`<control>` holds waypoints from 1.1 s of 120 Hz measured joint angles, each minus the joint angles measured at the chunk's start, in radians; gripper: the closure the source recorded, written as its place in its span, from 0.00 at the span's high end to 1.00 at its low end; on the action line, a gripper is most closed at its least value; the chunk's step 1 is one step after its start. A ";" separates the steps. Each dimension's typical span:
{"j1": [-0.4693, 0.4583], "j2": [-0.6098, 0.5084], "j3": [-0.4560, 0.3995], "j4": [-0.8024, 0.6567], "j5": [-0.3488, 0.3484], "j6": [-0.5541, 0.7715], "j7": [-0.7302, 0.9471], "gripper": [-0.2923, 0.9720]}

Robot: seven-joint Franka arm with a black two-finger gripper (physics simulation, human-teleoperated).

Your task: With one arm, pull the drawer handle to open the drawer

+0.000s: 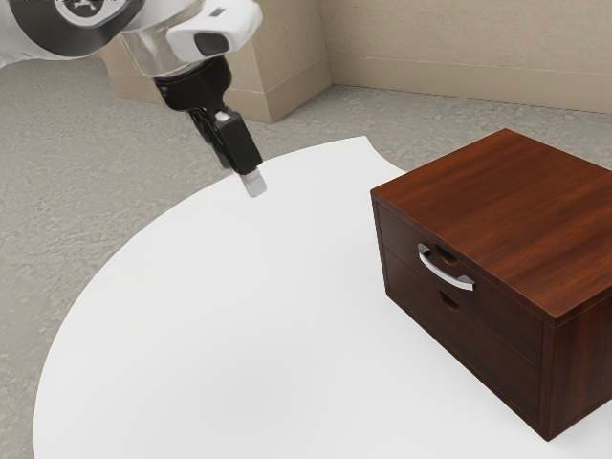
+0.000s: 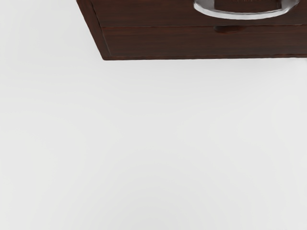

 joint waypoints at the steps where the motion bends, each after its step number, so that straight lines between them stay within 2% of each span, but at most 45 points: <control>1: -0.003 0.001 -0.003 0.000 -0.001 0.004 0.015 0.77; 27: -0.108 0.014 -0.048 -0.002 -0.008 0.051 0.430 0.77; 59: -0.114 0.030 -0.067 -0.059 -0.017 0.070 0.785 0.77; 94: -0.181 -0.039 -0.054 -0.278 0.001 0.213 0.999 0.77; 132: -0.273 -0.045 -0.054 -0.353 0.007 0.347 1.134 0.77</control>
